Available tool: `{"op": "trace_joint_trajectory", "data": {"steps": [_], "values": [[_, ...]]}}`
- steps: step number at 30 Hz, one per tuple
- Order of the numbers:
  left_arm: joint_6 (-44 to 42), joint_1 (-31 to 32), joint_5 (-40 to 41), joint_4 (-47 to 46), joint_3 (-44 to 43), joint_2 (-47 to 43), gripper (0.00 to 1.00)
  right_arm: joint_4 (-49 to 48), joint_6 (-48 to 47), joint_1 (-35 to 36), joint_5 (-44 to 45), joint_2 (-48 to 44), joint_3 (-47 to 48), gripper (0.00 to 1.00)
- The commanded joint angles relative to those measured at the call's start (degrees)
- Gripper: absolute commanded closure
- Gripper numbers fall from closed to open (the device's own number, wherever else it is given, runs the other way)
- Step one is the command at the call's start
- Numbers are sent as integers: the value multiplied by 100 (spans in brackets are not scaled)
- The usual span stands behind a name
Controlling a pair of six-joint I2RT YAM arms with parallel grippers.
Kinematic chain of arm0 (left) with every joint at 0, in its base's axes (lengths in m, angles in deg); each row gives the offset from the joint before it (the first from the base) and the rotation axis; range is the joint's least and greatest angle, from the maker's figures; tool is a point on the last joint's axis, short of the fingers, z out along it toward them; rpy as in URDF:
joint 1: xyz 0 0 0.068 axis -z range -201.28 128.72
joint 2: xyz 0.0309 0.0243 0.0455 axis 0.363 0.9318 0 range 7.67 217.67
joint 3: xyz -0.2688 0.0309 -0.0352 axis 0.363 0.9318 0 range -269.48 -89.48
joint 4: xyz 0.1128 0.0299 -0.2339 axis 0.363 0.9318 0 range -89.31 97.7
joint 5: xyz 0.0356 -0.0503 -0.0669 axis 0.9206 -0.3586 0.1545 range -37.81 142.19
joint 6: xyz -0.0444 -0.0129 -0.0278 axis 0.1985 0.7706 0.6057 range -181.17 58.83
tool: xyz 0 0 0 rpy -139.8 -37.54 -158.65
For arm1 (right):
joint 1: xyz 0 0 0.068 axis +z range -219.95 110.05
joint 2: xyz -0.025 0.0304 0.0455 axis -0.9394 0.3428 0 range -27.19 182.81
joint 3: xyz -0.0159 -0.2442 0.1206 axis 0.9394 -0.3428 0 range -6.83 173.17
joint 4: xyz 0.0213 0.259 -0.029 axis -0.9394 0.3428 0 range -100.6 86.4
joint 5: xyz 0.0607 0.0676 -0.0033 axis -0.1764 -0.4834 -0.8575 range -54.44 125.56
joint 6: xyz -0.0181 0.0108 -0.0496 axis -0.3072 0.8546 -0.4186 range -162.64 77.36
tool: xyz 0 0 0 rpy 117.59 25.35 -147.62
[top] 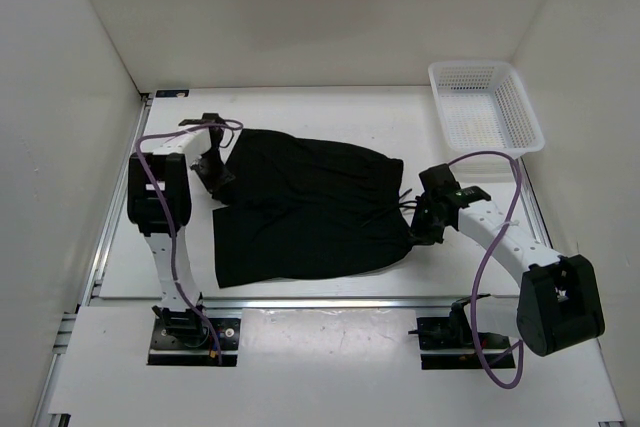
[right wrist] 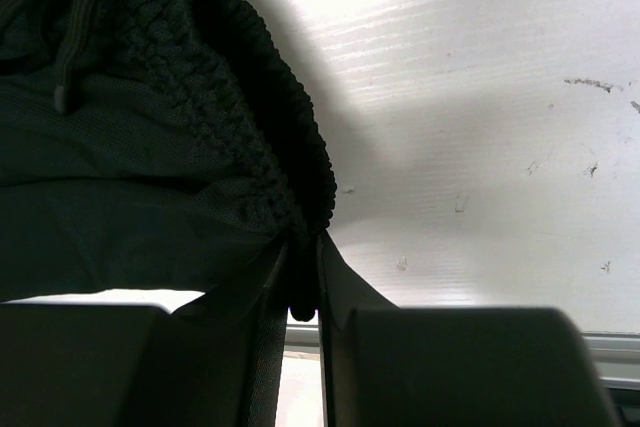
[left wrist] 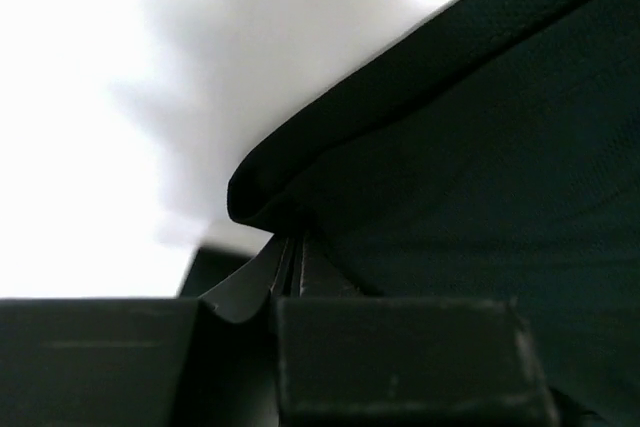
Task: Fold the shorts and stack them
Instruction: Flatten the shorts out, then fold the shorts
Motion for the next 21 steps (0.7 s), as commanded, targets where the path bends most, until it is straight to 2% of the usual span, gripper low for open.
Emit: {"op": "trace_joint_trajectory", "data": {"steps": [1,2,3,4,5,6,10,15,21], "values": [[14,-63,117,-25,341,-448,86,81,-6,-24,98,-53,244,82],[14,-63,117,-25,394,-448,84,81,-6,-24,46,-53,244,82],[14,-63,117,-25,456,-579,76,81,-6,-24,45,-53,244,82],[14,-63,117,-25,456,-658,72,81,-6,-24,45,-53,244,82],[14,-63,56,36,456,-737,65,81,-6,-24,45,-53,244,82],[14,-63,55,36,456,-938,47,81,-6,-24,-16,-106,244,82],[14,-63,108,431,403,-1598,26,81,-6,-24,-16,-247,191,82],[145,112,108,897,824,-2731,26,81,-6,-24,-16,-413,86,82],[830,710,-717,1065,2923,-4621,41,28,-6,-24,-78,-466,24,82]]}}
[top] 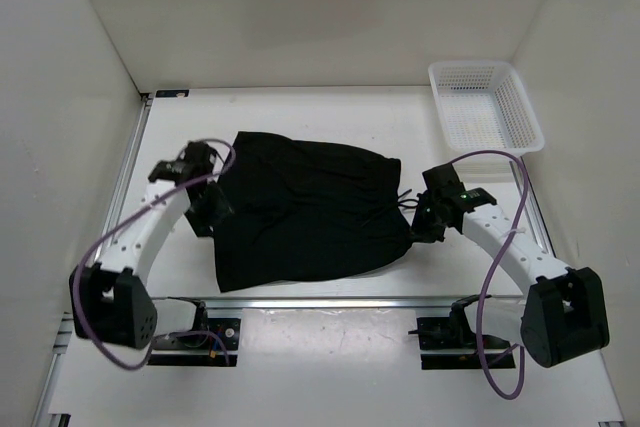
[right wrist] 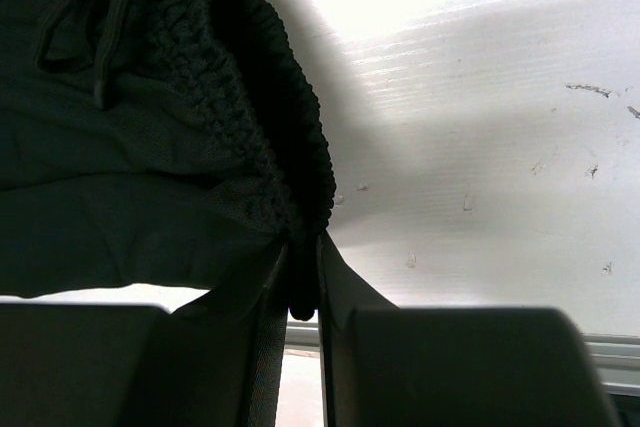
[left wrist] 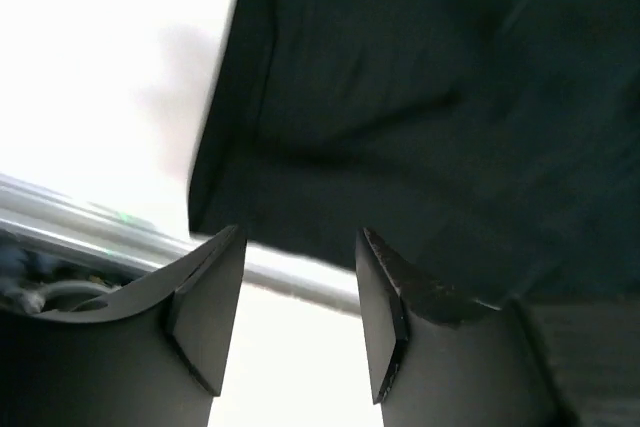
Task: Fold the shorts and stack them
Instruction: Fold the shorts
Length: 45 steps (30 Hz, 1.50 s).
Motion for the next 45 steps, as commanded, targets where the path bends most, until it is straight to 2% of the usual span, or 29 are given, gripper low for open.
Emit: {"op": "trace_joint_trajectory", "data": {"steps": [1,6,9,13,15,21,23,31,32,35,36,39,40,45], "values": [[736,410,-597,372,1208,-888,41,26,-6,-24,-100,-149,-9,82],[1581,1079,-1204,293,2205,-1647,41,26,-6,-24,-153,-35,43,82],[1775,1299,-1135,74,2478,-1700,39,26,-6,-24,-153,-35,44,82],[1776,1300,-1003,-400,2628,-1043,38,26,46,-24,-206,-35,44,82],[1715,1300,-941,-673,2331,-428,39,-27,46,-24,-206,-35,44,82],[1583,1519,-563,-797,1837,890,39,-79,231,-24,-311,-88,-123,87],[1635,1520,-441,-675,1915,954,40,-132,292,-24,-381,-158,-193,87],[2382,1756,-185,-50,2169,-433,40,-132,292,-24,-381,-264,-193,87],[2670,1809,-272,28,2240,-548,43,-132,292,-24,-381,-264,-193,87],[2971,1968,-562,-312,2653,-900,44,-71,292,-24,-381,-264,-193,87],[3024,1968,-729,-488,2750,-901,48,-70,292,-24,-381,-264,-193,87],[2954,1968,-783,-727,2821,-507,51,-70,292,-24,-381,-316,-193,87],[2893,2020,-783,-788,2821,-18,49,-10,292,-24,-381,-369,-193,87],[2892,2143,-643,-1043,2673,558,48,-9,292,-24,-381,-369,-193,87]]}}
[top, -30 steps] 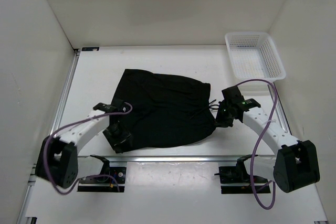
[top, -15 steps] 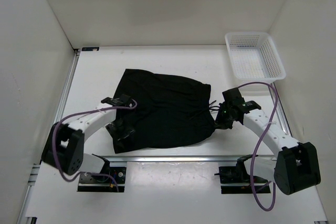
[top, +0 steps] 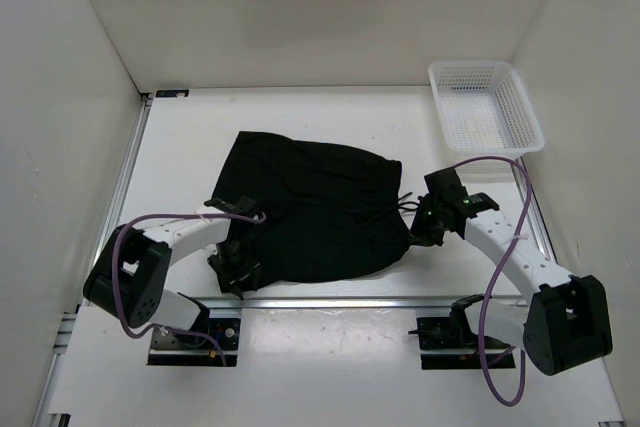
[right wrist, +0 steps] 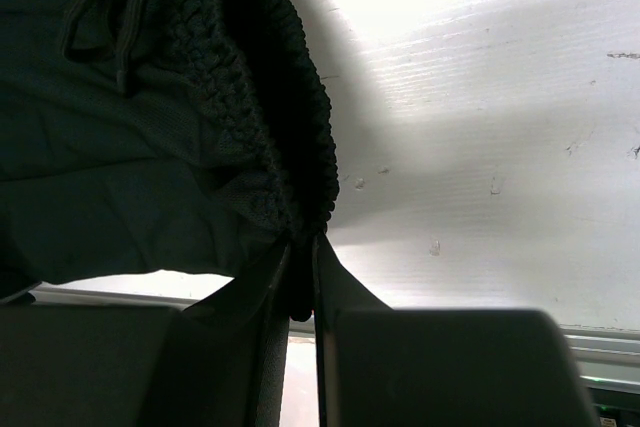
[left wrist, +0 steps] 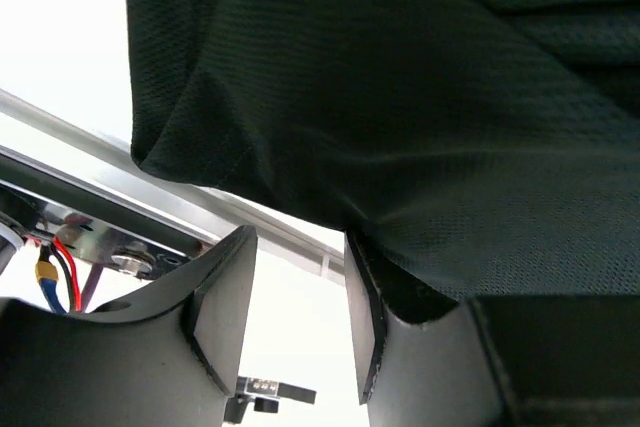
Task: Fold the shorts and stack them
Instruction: Fold the shorts
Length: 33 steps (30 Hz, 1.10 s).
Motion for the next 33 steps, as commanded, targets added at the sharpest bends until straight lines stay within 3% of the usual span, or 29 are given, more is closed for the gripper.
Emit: {"op": "trace_joint_trajectory", "data": {"steps": [1,13,18,25,28,29,33], "values": [[151,126,201,-446,-80,187,48,35,2,-24,-82,-124,-3,87],[819,179,957,213,-73,-1263,50,140,-51,-24,-82,-186,50,87],[819,179,756,-191,148,-983,42,140,-51,-24,-82,-186,50,87],[758,320,878,-279,-98,-209,46,140,-51,-24,-82,-239,-3,87],[758,320,1018,-219,-212,-86,58,140,2,-24,-29,-300,-3,87],[758,320,1019,-218,-212,-86,70,140,2,-24,-29,-352,-55,87],[758,320,1230,-156,-353,108,89,140,2,-24,-29,-353,-56,87]]}}
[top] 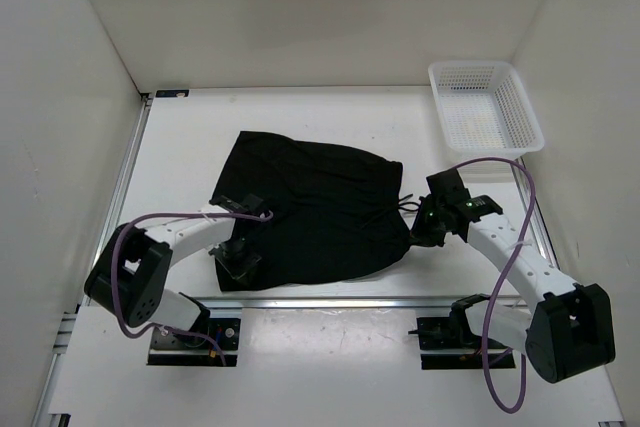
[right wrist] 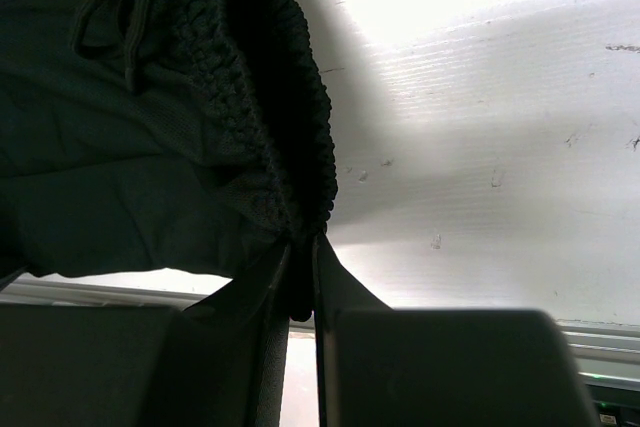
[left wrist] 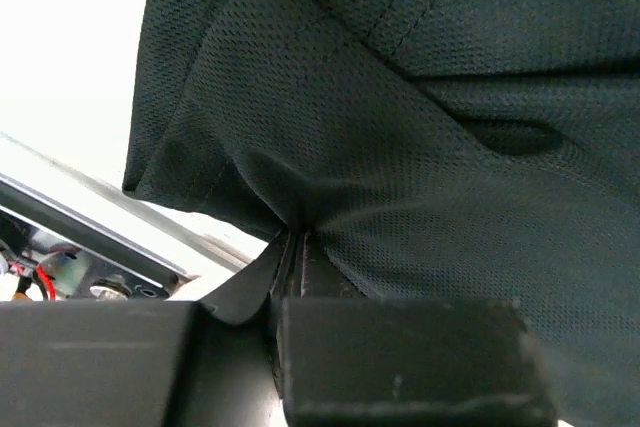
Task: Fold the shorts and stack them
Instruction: Fold the shorts
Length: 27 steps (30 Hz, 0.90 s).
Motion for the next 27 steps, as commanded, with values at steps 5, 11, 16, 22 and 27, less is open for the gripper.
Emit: {"op": "trace_joint_trajectory", "data": {"steps": [5,11,16,22,27], "values": [[161,22,443,-10,-139,-11,89,77,0,-24,-16,-178,-23,87],[214,22,636,798,-567,-977,89,130,0,-24,-16,-178,-23,87],[214,22,960,1457,-1333,-1358,89,130,52,-24,89,-441,100,91],[-75,-30,1242,1775,-2475,-1235,89,384,52,-24,361,-609,381,97],[-585,-530,1550,1827,-3564,-673,89,490,105,-24,476,-364,810,100]]}}
